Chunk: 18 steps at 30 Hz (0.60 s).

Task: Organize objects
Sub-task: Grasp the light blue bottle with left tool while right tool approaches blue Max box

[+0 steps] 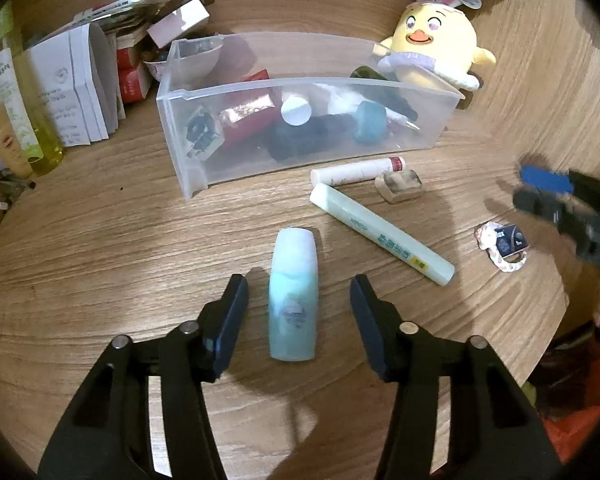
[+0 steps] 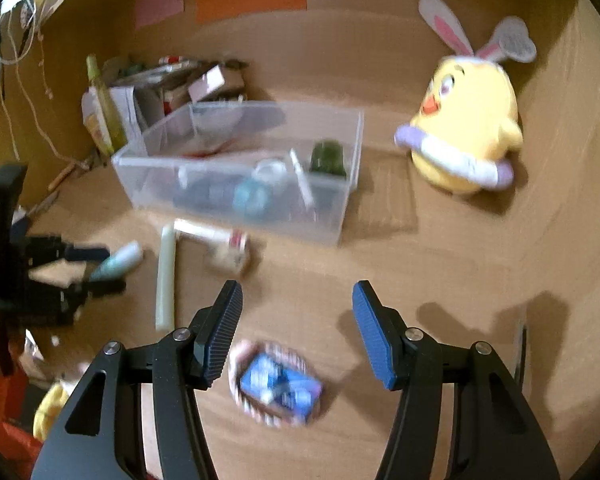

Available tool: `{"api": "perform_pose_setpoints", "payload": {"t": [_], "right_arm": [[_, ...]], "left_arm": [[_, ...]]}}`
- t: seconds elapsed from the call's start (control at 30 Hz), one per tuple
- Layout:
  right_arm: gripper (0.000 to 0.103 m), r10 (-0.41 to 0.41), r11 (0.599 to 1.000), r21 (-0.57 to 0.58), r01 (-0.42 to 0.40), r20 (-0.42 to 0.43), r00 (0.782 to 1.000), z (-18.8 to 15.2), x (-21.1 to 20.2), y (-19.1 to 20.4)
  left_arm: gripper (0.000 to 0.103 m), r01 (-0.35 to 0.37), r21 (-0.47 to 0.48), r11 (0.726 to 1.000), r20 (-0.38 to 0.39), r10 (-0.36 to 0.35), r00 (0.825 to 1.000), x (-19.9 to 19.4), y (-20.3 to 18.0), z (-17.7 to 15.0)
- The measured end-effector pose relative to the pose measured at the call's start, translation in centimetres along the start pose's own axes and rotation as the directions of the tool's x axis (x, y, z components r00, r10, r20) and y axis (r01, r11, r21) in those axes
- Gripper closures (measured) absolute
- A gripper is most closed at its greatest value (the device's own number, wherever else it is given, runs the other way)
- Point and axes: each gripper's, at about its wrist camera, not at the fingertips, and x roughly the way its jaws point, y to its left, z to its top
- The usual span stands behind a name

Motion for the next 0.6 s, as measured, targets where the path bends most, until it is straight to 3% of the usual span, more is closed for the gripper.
{"api": "perform_pose_setpoints", "payload": {"t": [0.27,0.6], "right_arm": [[0.052,-0.005,0.999,-0.035,0.003,-0.054,0.999,-3.0,0.4,0.7],[0.055,-0.013,0.995,-0.095,0.005,-0.086,0.996,-4.3,1.2,1.6]], "left_arm": [[0.076,-0.004,0.003,1.0,0.009,0.004,1.0,0.1,-0.3,0.0],[0.078,-0.002,0.032,0.999,0.009,0.002,1.0,0.0,-1.4,-0.3]]}}
